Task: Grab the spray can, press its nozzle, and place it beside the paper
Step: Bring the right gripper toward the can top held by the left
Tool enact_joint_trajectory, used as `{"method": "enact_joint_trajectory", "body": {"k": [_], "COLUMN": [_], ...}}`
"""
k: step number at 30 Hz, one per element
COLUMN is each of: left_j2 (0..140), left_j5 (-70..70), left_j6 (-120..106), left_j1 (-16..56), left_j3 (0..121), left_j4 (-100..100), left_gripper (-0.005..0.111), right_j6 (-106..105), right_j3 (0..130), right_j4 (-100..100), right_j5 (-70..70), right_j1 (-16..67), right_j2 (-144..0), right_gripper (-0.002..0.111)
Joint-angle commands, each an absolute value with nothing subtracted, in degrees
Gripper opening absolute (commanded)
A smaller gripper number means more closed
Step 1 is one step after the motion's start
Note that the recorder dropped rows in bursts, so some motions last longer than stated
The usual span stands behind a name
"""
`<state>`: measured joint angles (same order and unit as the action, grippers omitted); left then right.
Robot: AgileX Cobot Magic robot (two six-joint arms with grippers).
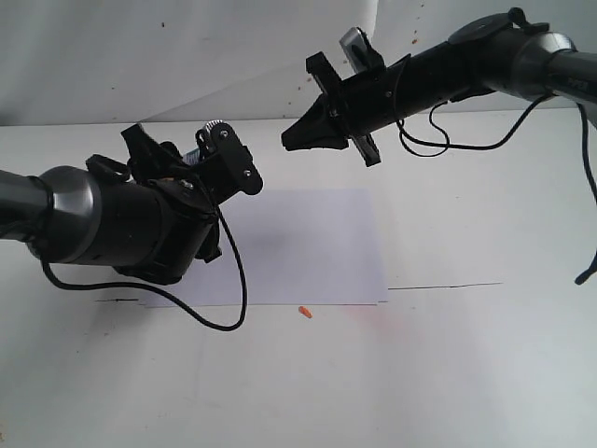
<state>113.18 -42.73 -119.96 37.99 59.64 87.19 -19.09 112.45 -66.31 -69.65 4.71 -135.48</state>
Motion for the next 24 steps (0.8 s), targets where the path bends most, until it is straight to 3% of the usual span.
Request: {"method": "enact_joint_trajectory", "body": {"k": [1,24], "left_j2": [112.67,112.67], "left_j5": [-45.01,-44.80], "left_j6": [-119.92,-119.92], "left_j1": [38.30,38.30], "left_j3": [60.29,60.29], "left_j4": [85.99,85.99], "left_gripper": [0.000,0.000], "right_j6": [-18.82,-19.54], "right_j3": [112.38,107.69], "right_j4": [-65.75,-63.97], "right_j5": [-69.96,-69.96], "right_j1": [4.83,6.81], "right_j2": [-134.94,-131.21], "right_gripper": [0.000,0.000]}}
